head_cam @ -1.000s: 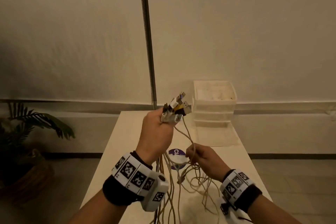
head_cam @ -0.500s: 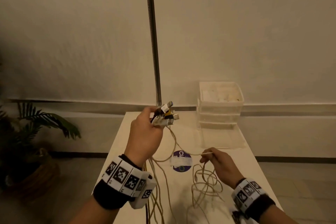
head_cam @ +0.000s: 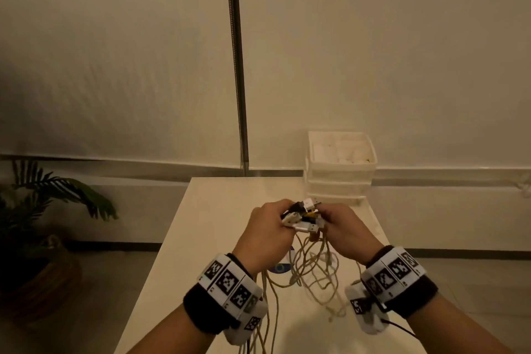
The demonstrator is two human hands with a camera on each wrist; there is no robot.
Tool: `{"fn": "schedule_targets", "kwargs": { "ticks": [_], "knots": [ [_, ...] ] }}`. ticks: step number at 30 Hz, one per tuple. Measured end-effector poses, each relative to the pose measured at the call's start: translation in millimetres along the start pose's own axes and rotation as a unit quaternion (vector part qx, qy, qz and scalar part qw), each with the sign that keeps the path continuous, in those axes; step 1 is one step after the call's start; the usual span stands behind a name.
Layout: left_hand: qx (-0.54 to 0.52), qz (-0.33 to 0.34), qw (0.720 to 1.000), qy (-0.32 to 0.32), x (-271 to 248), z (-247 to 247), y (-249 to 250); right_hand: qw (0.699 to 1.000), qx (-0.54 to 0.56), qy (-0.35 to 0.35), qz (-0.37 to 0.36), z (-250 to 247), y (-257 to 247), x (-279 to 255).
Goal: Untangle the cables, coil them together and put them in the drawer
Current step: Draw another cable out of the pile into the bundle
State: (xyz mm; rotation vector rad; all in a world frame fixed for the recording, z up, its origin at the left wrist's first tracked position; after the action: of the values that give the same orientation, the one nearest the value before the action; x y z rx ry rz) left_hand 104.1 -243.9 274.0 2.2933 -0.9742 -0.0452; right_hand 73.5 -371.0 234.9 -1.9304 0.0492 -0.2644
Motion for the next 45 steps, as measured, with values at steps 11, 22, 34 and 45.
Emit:
{"fn": "schedule_targets", "kwargs": {
  "ticks": [11, 22, 34, 45],
  "knots": [
    [-0.102, -0.044, 0.985, 0.129, -2.6, -52.5, -6.2, 0.996, 0.076, -0.046, -0.018, 16.4, -2.3, -17.7],
    [-0.122, -0.045, 0.945, 0.299, -18.1, -130.7, -30.9, 0.992, 0.084, 0.013, 0.094, 34.1, 106.3, -39.8],
    [-0.048, -0.013, 0.939, 0.340, -43.4, -137.4, -13.3, 0.942, 0.180, 0.175, 0.221, -9.1, 135.5, -53.8],
    [-0.049, 0.007, 0.978, 0.201, -35.9, -109.0, -6.6, 0.972, 0.070, 0.172, 0.145, -12.5, 108.2, -54.3]
  ]
}}
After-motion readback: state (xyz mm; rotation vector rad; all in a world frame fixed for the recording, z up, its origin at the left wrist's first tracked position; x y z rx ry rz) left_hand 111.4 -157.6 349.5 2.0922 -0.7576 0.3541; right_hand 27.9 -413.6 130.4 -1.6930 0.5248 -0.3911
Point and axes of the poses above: each hand's wrist, its own x-axis towards the middle knuckle, its own z-axis out of the palm, y = z × x, the point moved 10 cm from there along x, towards the middle knuckle, and after that the axes turned 15 degrees about x, right-handed, at the moved point
